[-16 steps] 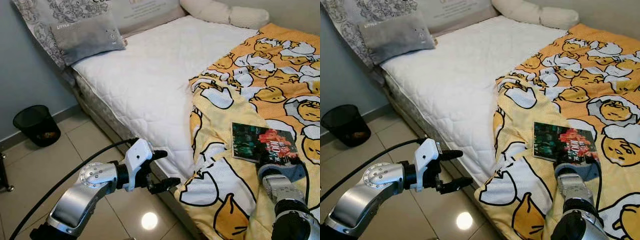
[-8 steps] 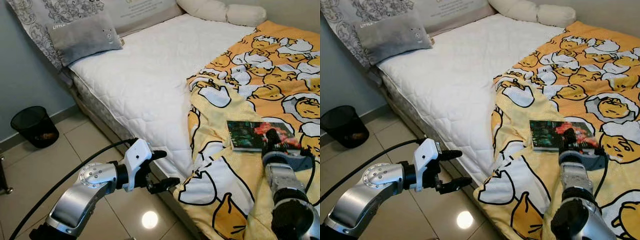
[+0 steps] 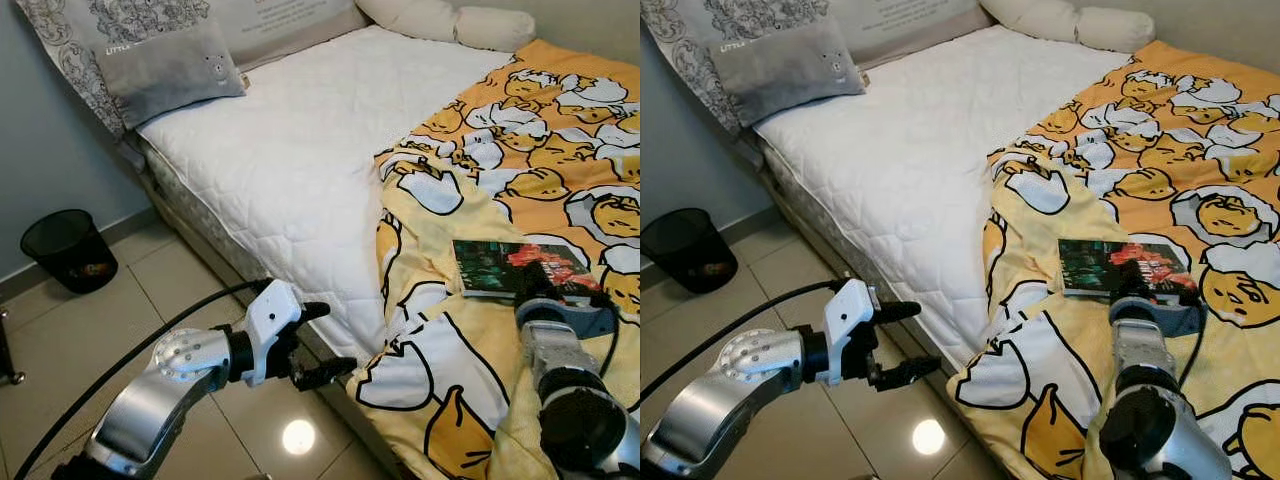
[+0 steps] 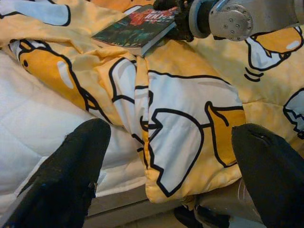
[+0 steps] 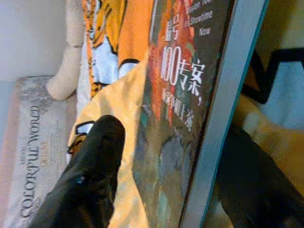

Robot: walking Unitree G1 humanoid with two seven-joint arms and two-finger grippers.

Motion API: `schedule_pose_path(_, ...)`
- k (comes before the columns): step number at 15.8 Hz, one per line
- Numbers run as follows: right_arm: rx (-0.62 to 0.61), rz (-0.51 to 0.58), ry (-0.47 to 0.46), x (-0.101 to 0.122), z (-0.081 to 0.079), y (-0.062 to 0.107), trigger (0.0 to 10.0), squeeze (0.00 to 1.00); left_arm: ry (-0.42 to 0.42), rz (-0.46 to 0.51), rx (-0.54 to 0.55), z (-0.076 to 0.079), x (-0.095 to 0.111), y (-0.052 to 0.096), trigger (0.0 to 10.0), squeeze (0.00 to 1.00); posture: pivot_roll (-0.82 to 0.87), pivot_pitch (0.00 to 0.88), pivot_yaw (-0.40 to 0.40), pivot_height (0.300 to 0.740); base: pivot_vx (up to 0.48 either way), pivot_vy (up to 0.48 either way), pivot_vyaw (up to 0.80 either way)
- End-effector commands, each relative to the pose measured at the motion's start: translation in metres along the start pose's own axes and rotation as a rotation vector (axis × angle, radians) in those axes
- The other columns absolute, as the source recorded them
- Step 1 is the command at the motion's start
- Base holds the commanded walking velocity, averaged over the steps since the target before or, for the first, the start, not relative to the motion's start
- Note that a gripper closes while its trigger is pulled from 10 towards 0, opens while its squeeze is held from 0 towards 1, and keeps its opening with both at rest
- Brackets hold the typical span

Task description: Clean up the room

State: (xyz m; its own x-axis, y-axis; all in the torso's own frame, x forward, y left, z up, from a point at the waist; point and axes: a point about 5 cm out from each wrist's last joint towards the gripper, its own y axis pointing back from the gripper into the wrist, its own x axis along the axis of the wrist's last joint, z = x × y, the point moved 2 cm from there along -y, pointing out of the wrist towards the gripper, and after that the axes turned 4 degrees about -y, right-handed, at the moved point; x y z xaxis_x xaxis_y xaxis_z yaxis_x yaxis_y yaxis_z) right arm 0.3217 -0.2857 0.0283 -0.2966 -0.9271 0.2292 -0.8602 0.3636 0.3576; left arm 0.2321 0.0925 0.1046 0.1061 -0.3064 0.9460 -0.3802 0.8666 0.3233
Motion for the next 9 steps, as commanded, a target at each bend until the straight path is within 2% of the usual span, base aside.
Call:
schedule_pose_path(1, 0.008, -0.011, 0.011, -0.0049, -0.0087, -0.0027, 0.0, 0.0, -0.007, -0.003, 0.023, -0.0025, 0.0015, 0.0049, 10.0, 0.0, -0.05, 0.0, 0.067, 0.74, 0.0, 0.0, 0.0)
schedule_pose_path(5, 0.008, -0.009, 0.011, -0.0063, -0.0122, -0.0039, 0.0, 0.0, -0.004, -0.005, 0.032, -0.0022, 0.0013, 0.0041, 10.0, 0.0, -0.05, 0.0, 0.063, 0.74, 0.0, 0.0, 0.0)
schedule_pose_path(9, 0.0, -0.003, 0.014, -0.0038, -0.0087, -0.0031, 0.0, 0.0, -0.01, -0.003, 0.035, -0.0041, 0.0022, 0.0031, 10.0, 0.0, -0.05, 0.0, 0.067, 0.74, 0.0, 0.0, 0.0)
